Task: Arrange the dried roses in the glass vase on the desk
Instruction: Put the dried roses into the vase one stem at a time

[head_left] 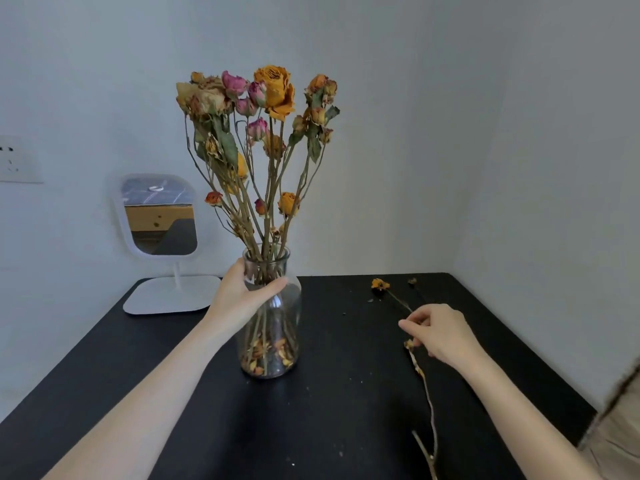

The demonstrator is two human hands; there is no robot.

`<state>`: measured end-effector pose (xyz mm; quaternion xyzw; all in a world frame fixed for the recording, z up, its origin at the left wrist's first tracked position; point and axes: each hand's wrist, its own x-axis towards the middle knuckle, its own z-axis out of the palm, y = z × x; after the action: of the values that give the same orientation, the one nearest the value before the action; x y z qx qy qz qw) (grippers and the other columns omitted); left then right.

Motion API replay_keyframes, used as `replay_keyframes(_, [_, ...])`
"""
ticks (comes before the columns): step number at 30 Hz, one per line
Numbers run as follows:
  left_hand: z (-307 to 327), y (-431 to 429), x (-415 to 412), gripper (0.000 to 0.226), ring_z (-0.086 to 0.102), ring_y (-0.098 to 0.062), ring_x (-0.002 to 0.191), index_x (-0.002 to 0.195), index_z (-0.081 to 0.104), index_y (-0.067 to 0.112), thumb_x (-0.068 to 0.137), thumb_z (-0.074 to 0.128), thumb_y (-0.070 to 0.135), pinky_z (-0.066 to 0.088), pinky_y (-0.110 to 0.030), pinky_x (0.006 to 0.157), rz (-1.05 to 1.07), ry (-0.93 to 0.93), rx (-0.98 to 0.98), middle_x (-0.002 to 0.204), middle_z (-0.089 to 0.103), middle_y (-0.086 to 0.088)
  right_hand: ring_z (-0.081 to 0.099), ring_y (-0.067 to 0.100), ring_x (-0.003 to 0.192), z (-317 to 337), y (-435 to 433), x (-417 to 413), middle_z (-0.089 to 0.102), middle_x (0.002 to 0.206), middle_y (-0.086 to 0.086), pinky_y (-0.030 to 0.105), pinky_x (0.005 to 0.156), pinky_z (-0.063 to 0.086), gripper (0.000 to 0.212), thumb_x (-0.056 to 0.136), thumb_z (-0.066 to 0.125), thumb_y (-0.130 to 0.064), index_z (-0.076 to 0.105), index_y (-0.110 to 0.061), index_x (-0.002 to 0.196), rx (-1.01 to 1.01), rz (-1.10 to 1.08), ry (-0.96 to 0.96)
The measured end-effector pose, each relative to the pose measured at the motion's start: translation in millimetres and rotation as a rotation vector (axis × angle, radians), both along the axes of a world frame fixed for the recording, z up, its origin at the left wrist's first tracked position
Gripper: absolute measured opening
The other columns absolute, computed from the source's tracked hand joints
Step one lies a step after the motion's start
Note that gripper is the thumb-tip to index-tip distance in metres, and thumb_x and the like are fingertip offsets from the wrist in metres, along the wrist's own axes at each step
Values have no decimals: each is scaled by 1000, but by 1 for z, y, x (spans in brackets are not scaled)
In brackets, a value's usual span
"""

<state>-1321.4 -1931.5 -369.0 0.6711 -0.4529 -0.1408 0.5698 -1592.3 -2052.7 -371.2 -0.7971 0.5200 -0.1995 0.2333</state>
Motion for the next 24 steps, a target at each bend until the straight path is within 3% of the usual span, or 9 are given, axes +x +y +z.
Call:
replay_keyframes(4, [-3, 0, -5, 41, 54, -7, 96, 96, 50, 36, 64, 72, 52, 42, -24, 78, 42, 12, -23, 99, 58, 17, 59, 12, 65, -23, -3, -18, 67, 79, 1, 31, 74, 54, 28, 86, 61, -39, 63, -13, 95, 212, -68, 249])
replay_keyframes(9, [-8, -2, -1, 51, 55, -15, 105, 109, 50, 29, 68, 71, 53, 44, -36, 91, 63, -11, -3, 113, 59, 5, 55, 10, 57, -37, -3, -26, 63, 69, -1, 27, 65, 49, 30, 83, 62, -43, 60, -13, 78, 309, -77, 408])
replay_keyframes(14, [-6, 1, -5, 43, 54, 1, 91, 96, 51, 36, 64, 68, 57, 40, -21, 74, 69, -30, -25, 98, 58, 19, 65, 18, 80, -44, -3, -21, 69, 86, 3, 35, 84, 53, 22, 84, 64, -32, 65, -11, 89, 304, -80, 422])
replay_keyframes(16, [-7, 0, -4, 38, 54, 0, 92, 97, 51, 35, 69, 70, 52, 39, -21, 73, 79, -39, -28, 97, 58, 20, 62, 16, 71, -46, -4, -20, 68, 79, 3, 34, 82, 55, 18, 86, 61, -26, 67, -9, 87, 314, -77, 413])
replay_keyframes(20, [-9, 0, -3, 39, 52, -5, 94, 103, 50, 32, 73, 70, 49, 38, -24, 78, 96, -54, -26, 98, 55, 22, 61, 16, 67, -47, -6, -17, 71, 86, 6, 32, 77, 55, 14, 85, 59, -15, 68, -6, 88, 332, -63, 415])
replay_keyframes(22, [-9, 0, -4, 42, 51, -4, 94, 104, 49, 31, 73, 69, 49, 37, -23, 77, 100, -54, -24, 97, 53, 24, 56, 12, 58, -43, -6, -15, 68, 74, 1, 29, 69, 52, 13, 86, 57, -16, 66, -8, 85, 341, -46, 383])
replay_keyframes(24, [-9, 1, -4, 49, 51, -4, 93, 108, 46, 26, 72, 70, 48, 38, -22, 77, 109, -40, -21, 96, 52, 23, 58, 10, 60, -36, -8, -12, 67, 70, -1, 30, 73, 53, 15, 87, 56, -20, 65, -9, 87, 314, -19, 303])
